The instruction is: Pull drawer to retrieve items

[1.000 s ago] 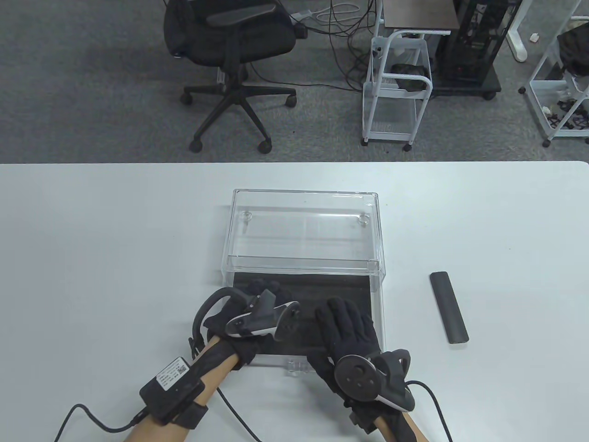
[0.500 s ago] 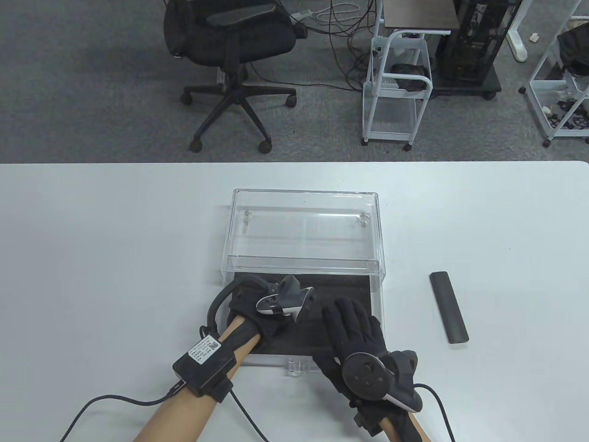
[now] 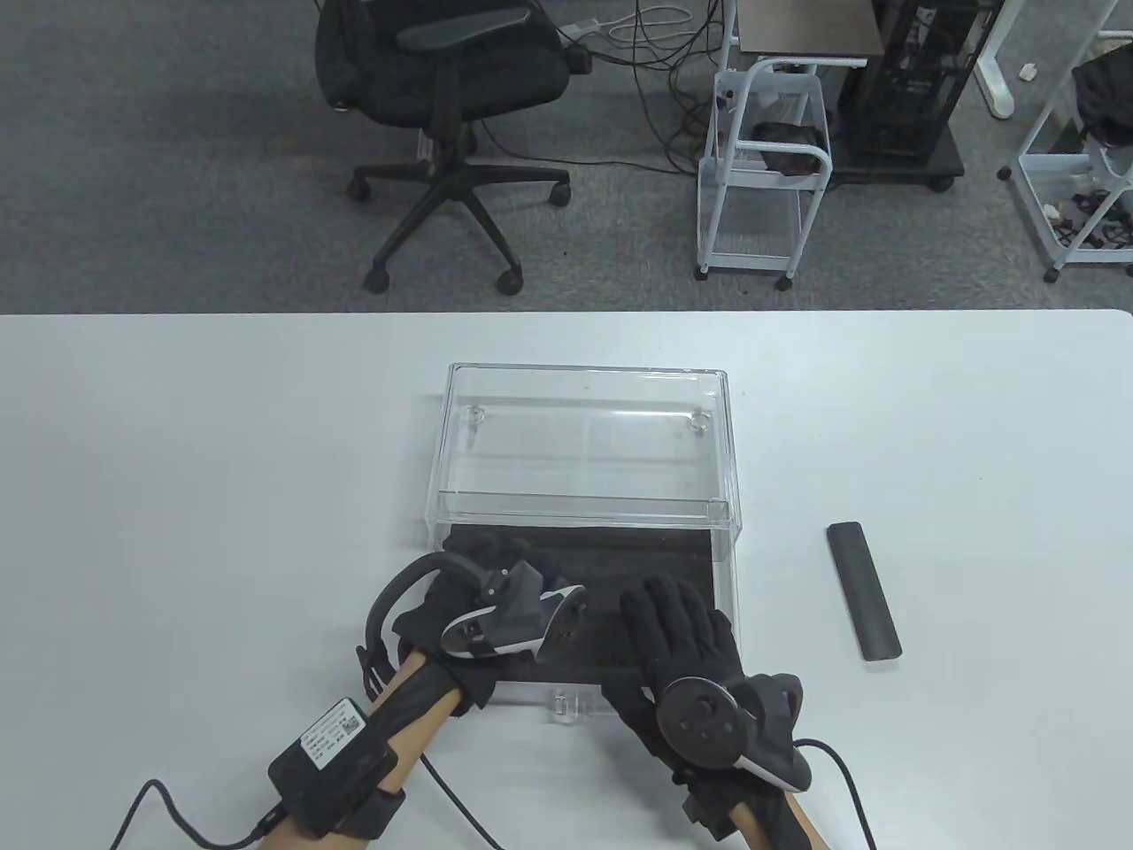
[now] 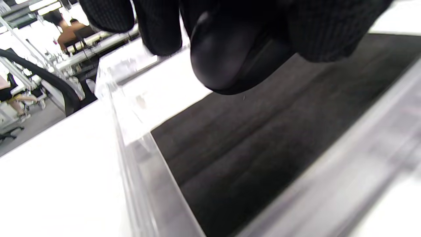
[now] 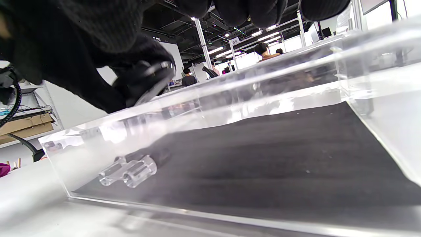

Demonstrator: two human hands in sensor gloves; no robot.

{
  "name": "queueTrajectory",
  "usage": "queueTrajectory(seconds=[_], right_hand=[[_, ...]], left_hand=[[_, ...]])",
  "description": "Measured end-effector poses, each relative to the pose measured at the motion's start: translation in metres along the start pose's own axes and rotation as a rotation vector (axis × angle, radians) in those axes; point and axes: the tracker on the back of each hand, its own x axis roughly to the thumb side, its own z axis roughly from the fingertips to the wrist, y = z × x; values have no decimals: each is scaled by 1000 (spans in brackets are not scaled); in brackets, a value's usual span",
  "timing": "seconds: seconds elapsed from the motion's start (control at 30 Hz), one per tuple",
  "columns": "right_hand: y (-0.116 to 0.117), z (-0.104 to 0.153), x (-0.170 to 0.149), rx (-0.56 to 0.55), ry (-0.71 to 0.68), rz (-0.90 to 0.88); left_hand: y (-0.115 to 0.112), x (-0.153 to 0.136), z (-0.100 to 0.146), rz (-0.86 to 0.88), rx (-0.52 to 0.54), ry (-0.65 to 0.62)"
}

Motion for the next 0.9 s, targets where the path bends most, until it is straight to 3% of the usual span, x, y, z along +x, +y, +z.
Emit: queueTrajectory(seconds=[0.23, 0.4, 0.63, 0.9], right_hand=[[1, 6, 11, -19, -64, 2], [0, 13, 22, -104, -139, 86], [11, 20, 45, -273, -211, 300], [18, 23, 54, -343, -225, 418]], left_hand=[[3, 15, 46, 150, 307, -52], [-9, 31, 66, 70, 491, -30], [-20, 43, 80, 44, 586, -22], [-25, 43, 82, 60, 602, -29]])
